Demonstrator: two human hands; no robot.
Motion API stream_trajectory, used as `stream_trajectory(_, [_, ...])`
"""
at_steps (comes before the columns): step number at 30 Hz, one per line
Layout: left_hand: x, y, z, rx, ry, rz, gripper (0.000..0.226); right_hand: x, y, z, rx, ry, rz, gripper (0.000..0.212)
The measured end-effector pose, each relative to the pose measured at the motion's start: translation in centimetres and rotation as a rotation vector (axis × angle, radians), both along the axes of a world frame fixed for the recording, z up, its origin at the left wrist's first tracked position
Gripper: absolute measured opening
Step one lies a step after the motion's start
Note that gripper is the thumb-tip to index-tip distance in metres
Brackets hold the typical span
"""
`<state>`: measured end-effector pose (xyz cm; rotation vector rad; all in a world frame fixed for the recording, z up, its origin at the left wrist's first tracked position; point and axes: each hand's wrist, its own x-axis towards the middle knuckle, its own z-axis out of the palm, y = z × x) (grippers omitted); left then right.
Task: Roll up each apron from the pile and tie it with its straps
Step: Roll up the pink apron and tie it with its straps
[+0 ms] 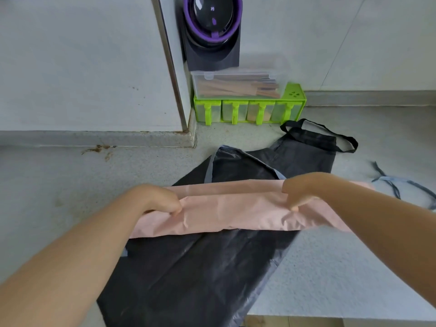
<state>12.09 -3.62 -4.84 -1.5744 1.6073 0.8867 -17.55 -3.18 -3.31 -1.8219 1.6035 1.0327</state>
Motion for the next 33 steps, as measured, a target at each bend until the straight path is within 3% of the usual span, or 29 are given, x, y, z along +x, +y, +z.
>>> stream_trajectory(9, [0.8, -0.4, -0.9, -0.058, -0.012, -0.013, 0.032, 0.2, -0.9, -1.9, -0.054, -0.004, -0.038, 0.041])
stream_trajectory(12, [1.3, 0.6, -1.2, -0.261, 0.059, -0.046, 0.016, 0.5, -0.6, -1.7, -0.055, -0.034, 0.025, 0.041])
stream_trajectory(14, [1.2, 1.8, -1.4, -0.409, 0.092, -0.089, 0.024, 1.9, 0.5, -1.6, -0.105, -0.154, 0.061, 0.043])
stream_trajectory(18, [1.9, 4.8, -2.6, -0.676, 0.203, -0.113, 0.024, 6.3, 4.0, -2.3, -0.276, -0.336, 0.258, 0.019])
stream_trajectory(20, [3.3, 6.3, -2.9, -0.736, 0.265, -0.127, 0.021, 7.7, 5.0, -3.3, -0.339, -0.291, 0.386, 0.005])
stream_trajectory(23, [5.7, 8.5, -2.9, -0.742, 0.284, -0.117, 0.013, 8.1, 5.5, -3.9, -0.36, -0.175, 0.397, 0.018])
stream_trajectory(26, [8.5, 10.3, -3.6, -0.778, 0.268, -0.033, 0.033, 8.1, 5.8, -4.1, -0.375, -0.151, 0.392, 0.019])
stream_trajectory(30, [11.2, 10.7, -4.5, -0.797, 0.339, 0.053, 0.026, 8.4, 5.7, -4.3, -0.397, -0.117, 0.384, 0.02])
stream_trajectory(33, [11.7, 10.1, -4.0, -0.846, 0.521, 0.345, 0.018, 8.5, 5.7, -4.2, -0.386, -0.139, 0.362, 0.017])
